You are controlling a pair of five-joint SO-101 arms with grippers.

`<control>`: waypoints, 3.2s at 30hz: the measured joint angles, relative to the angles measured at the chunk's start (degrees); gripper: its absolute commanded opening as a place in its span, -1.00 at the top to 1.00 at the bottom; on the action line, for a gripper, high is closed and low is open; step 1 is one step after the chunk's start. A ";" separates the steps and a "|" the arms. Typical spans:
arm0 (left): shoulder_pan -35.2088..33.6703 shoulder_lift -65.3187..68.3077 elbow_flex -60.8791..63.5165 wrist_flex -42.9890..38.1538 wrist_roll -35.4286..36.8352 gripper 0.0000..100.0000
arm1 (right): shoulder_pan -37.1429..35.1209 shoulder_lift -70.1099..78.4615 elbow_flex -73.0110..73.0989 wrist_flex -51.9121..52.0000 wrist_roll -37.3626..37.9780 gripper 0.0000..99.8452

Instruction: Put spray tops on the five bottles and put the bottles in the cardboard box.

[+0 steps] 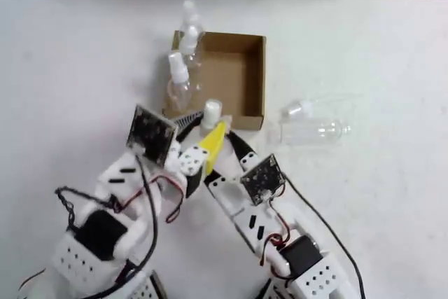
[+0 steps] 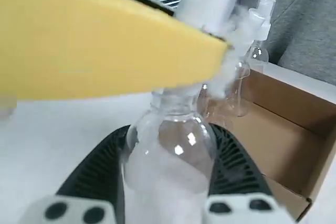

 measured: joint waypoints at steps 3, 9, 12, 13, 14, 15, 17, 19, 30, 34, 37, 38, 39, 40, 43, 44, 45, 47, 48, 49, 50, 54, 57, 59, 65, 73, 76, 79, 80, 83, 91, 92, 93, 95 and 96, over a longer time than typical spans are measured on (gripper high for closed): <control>0.53 -7.21 6.07 -2.99 -0.09 0.96 | 0.00 0.00 0.00 0.00 0.00 0.96; 0.62 -19.96 17.93 -8.18 -0.09 0.96 | 0.00 0.18 0.00 0.09 0.09 0.96; 0.62 -23.47 21.45 -8.62 -0.09 0.96 | 0.18 0.18 0.00 0.09 0.09 0.96; 0.62 -24.70 22.33 -8.62 -0.09 0.96 | 0.26 0.26 0.00 0.09 0.09 0.97; 0.62 -25.67 22.95 -8.62 -0.09 0.96 | 0.26 0.26 0.00 0.09 0.09 0.97; 0.62 -26.55 23.56 -8.62 -0.09 0.96 | 0.26 0.26 0.00 0.09 0.09 0.97; 0.62 -27.96 24.62 -8.62 -0.18 0.96 | 0.26 0.26 0.35 0.09 0.09 0.97; 0.62 -28.48 25.49 -8.62 -0.18 0.96 | 0.26 0.26 0.62 0.18 0.09 0.97; -1.93 -28.57 26.11 -8.70 -3.60 0.52 | 0.35 0.35 0.88 0.18 0.09 0.97; -5.19 -28.57 26.81 -8.09 -4.66 0.46 | 1.14 0.18 0.88 0.09 0.00 0.97; -6.15 -28.57 26.73 -8.09 -4.75 0.46 | 1.23 0.18 0.88 0.09 -0.09 0.97; -6.07 -28.04 26.29 -8.00 -4.75 0.46 | 1.23 0.18 0.88 0.09 -0.09 0.97; -6.07 -27.60 25.76 -7.91 -4.84 0.45 | 1.23 0.09 0.88 0.09 -0.09 0.97; -6.07 -27.87 25.05 -7.56 -4.92 0.45 | 1.32 0.09 0.88 0.09 -0.09 0.97; -6.33 -28.22 21.27 -3.69 -5.19 0.46 | 2.02 0.09 0.88 0.09 -0.09 0.97; -6.42 -28.31 20.31 -1.93 -5.27 0.46 | 2.02 0.09 0.88 0.09 -0.09 0.97; -6.42 -28.31 19.16 -0.09 -5.36 0.46 | 1.93 0.09 0.88 0.09 -0.09 0.97; -6.42 -28.31 17.23 3.52 -5.45 0.46 | 1.76 0.09 0.88 0.09 -0.09 0.97; -6.42 -28.31 16.09 5.36 -5.45 0.46 | 1.85 0.09 0.88 0.09 -0.09 0.97; -6.42 -28.31 14.95 7.03 -5.45 0.46 | 1.93 0.09 0.88 0.09 -0.09 0.97; -6.42 -28.31 13.80 8.79 -5.45 0.46 | 2.02 0.09 0.88 0.09 -0.09 0.97; -6.42 -28.57 10.90 13.89 -5.54 0.64 | 1.93 0.09 0.88 0.09 -0.09 0.97; -6.51 -28.75 10.64 14.07 -5.54 0.96 | 1.93 0.09 0.88 0.09 -0.09 0.97; -6.59 -28.75 10.64 14.07 -5.54 0.92 | 1.93 0.09 0.88 0.09 -0.09 0.97; -10.55 -28.75 10.55 14.07 -5.54 0.93 | 1.93 0.09 0.88 0.09 -0.09 0.97; -24.88 -29.19 12.57 14.07 -5.54 0.95 | 1.93 0.09 0.88 0.09 -0.09 0.97; -26.99 -28.66 17.05 14.07 -5.54 0.95 | 3.69 0.09 0.88 0.09 -0.09 0.97; -28.57 -28.31 21.27 14.07 -5.54 0.95 | 5.27 0.09 0.88 -0.44 -0.09 0.97; -29.01 -28.31 22.33 14.07 -5.54 0.95 | 6.15 0.09 0.88 -1.23 -0.09 0.97; -30.15 -28.31 25.14 14.07 -5.54 0.95 | 8.70 0.09 0.88 -4.57 -0.09 0.97; -34.99 -28.31 30.77 14.07 -5.54 0.95 | 14.33 0.09 0.53 -19.08 -0.09 0.97; -35.60 -28.31 31.38 14.07 -5.54 0.95 | 14.42 0.09 0.09 -20.13 -0.09 0.97; -35.96 -28.31 31.91 14.07 -5.54 0.95 | 14.24 0.09 -0.44 -20.84 -0.09 0.97; -36.31 -28.31 32.62 14.07 -5.54 0.95 | 14.15 0.18 -1.76 -21.36 -0.09 0.97; -36.31 -28.31 32.79 14.07 -5.54 0.95 | 14.15 0.18 -2.81 -21.45 -0.09 0.97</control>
